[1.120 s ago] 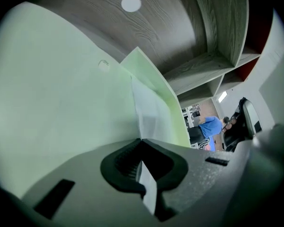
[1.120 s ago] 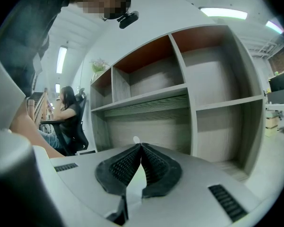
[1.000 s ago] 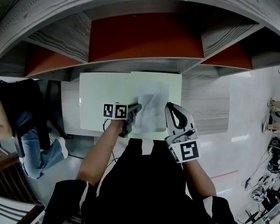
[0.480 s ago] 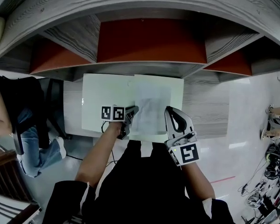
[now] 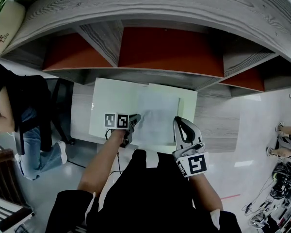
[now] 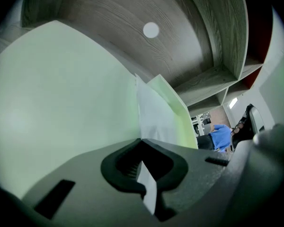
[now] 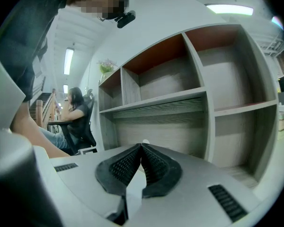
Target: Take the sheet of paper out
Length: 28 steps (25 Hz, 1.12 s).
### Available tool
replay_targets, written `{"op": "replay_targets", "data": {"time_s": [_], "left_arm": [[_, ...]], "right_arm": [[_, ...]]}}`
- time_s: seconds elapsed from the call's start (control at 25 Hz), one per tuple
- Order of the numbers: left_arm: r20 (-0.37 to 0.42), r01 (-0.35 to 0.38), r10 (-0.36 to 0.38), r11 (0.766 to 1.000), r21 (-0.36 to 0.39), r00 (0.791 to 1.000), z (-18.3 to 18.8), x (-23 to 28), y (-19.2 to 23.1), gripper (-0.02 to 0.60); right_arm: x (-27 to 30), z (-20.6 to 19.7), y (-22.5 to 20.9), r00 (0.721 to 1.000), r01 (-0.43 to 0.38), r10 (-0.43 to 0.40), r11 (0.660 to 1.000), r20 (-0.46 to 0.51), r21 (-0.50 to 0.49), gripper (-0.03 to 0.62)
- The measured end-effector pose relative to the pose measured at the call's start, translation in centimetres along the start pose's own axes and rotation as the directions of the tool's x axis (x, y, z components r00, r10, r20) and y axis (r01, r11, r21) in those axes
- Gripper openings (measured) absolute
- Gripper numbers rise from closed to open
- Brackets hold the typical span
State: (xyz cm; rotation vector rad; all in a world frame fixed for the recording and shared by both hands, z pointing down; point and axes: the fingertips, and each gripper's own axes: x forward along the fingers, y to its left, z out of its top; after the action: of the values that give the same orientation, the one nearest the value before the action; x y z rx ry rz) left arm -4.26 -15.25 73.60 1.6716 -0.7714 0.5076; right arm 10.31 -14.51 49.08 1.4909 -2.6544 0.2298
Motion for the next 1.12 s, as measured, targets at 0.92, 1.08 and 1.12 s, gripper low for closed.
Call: {"op": "replay_targets", "data": {"time_s": [0.92, 1.08, 1.12], "left_arm": [[0.170, -0.223, 0.202, 0.968, 0.113, 0.965, 2.7, -8.2, 4.9, 0.006], [0.231, -0.286, 0.247, 0.947, 0.149, 0.941, 3.3, -10.4, 5.3, 0.006], [0.249, -0.305, 0.261, 0.939, 0.159, 0.933, 3.4, -10.9, 5.4, 0.006]], "right_arm": [[1.8, -0.4, 4.8, 0.996, -0.081, 0.082, 0.996, -0.021, 0.028, 0.023], [2.4, 0.0, 5.7, 0.995, -0.095, 0.096, 0.995, -0.014, 0.019, 0.023], [2.5, 0.1, 5.9, 0.995, -0.099, 0.099, 0.995, -0.011, 0.015, 0.023]]}}
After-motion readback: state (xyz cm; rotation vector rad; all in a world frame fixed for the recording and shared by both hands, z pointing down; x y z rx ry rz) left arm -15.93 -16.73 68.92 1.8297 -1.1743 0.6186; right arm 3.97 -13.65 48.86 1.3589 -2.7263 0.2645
